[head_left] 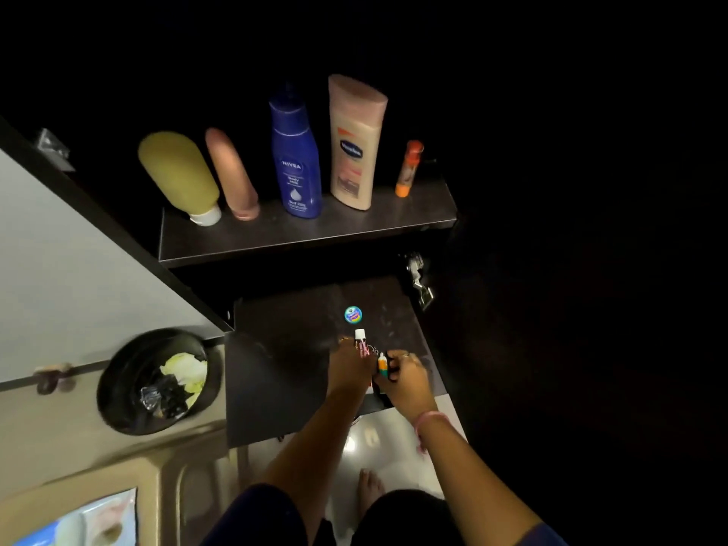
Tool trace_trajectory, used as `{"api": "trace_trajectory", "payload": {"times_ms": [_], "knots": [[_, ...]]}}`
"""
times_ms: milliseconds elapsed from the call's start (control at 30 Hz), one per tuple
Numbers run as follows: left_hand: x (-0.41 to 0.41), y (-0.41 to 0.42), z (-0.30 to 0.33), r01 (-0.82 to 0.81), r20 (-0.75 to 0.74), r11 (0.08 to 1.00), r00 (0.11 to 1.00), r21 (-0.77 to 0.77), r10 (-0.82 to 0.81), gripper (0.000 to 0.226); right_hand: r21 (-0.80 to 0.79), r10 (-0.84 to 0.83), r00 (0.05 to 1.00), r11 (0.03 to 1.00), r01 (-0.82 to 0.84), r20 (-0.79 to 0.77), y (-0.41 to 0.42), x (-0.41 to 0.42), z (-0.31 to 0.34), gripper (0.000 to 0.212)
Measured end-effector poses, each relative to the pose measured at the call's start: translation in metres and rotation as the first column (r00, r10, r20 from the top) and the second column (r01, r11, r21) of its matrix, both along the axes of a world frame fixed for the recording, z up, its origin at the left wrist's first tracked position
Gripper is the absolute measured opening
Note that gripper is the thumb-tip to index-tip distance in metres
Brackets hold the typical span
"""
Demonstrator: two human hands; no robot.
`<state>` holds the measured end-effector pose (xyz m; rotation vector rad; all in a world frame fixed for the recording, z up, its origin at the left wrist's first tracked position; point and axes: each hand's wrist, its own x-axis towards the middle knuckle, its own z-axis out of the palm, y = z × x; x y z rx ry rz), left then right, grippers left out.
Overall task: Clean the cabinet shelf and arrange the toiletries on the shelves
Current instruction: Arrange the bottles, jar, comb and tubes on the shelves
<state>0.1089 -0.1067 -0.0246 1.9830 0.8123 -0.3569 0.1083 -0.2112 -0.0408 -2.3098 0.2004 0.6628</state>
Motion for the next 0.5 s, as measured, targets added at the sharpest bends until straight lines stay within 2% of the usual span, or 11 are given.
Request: {"api": "trace_trajectory", "payload": {"times_ms": [133, 267, 367, 500], "knots": [[0.003, -0.003, -0.008, 0.018, -0.042, 0.996, 0.999, 0.084, -0.015, 0.047, -0.086, 0.022, 1.000, 0.996, -0.020, 0.013, 0.007, 0.005, -0.009, 0.026], [0.002, 0.000, -0.015, 0.098, -0.064, 0.984, 0.994, 0.150, -0.089, 0.053, -0.035, -0.048, 0.999, 0.998, 0.048, -0.005, 0.010, 0.006, -0.002, 0.015], [-0.004, 0.004, -0.012, 0.195, -0.059, 0.961, 0.981, 0.195, -0.187, 0.044, 0.001, -0.084, 0.996, 0.996, 0.084, 0.022, 0.005, 0.004, 0.008, 0.013], [-0.019, 0.009, 0.018, 0.215, 0.071, 0.966, 0.971, 0.145, -0.227, 0.017, 0.140, -0.177, 0.982, 0.976, 0.166, 0.065, -0.005, -0.002, 0.026, 0.019]]}}
